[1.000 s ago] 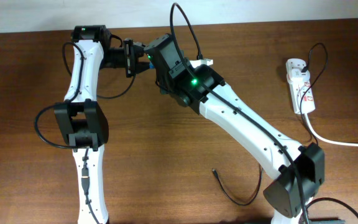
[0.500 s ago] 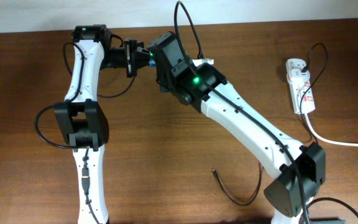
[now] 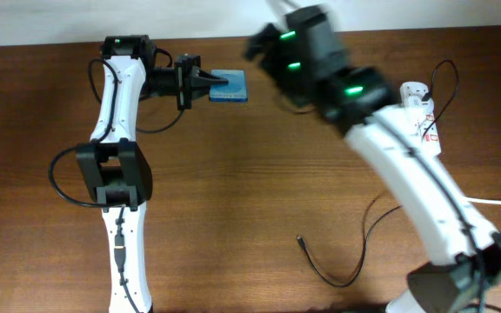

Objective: Plug charger to phone and switch on socket
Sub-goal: 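Release the right gripper and move it toward the cable end, then grasp the black USB-C cable plug with the right gripper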

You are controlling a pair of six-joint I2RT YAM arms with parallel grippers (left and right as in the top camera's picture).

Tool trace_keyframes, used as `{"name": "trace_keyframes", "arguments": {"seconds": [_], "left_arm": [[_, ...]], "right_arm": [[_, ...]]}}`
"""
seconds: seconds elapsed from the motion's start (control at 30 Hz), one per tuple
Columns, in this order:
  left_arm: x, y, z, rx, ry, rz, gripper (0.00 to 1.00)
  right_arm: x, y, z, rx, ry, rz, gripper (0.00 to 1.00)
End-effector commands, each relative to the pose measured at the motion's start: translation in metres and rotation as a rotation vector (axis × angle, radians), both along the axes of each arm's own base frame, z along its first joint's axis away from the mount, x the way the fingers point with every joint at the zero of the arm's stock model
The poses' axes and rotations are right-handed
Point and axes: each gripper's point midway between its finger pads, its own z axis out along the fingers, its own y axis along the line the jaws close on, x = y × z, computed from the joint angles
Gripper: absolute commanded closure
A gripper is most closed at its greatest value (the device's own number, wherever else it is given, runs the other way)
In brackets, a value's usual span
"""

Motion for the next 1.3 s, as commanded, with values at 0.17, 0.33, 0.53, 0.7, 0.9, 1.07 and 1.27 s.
{"name": "trace_keyframes", "arguments": {"seconds": [0.17,0.33,0.53,0.7,0.9,1.07,1.27], "left_arm": [[0.000,0.004,0.008,0.099,-0.560,-0.073,1.00],[-0.011,0.006,0.071,0.270,-0.850,-0.111,1.00],[-0.013,0.030,0.086,0.554,-0.974,-0.124,1.00],[-0.010,0.035,0.079,0.611,-0.961,-0.130,1.00],[-0.001,0.060,0.061,0.775,-0.827,-0.081,1.00],[0.003,0.074,0.058,0.816,-0.813,-0.065,1.00],[0.003,0.074,0.058,0.816,-0.813,-0.065,1.00]], "right_arm": [[-0.067,-0.120,-0.049,-0.297,0.221,0.439,0.02],[-0.089,-0.149,-0.074,-0.449,0.350,0.450,0.02],[-0.109,-0.147,-0.112,-0.431,0.472,0.487,0.02],[-0.139,-0.125,-0.152,-0.442,0.583,0.591,0.01],[-0.169,-0.074,-0.194,-0.502,0.586,0.769,0.18],[-0.203,-0.062,-0.234,-0.571,0.652,0.822,0.33],[-0.246,-0.056,-0.263,-0.655,0.735,0.889,0.46]]}}
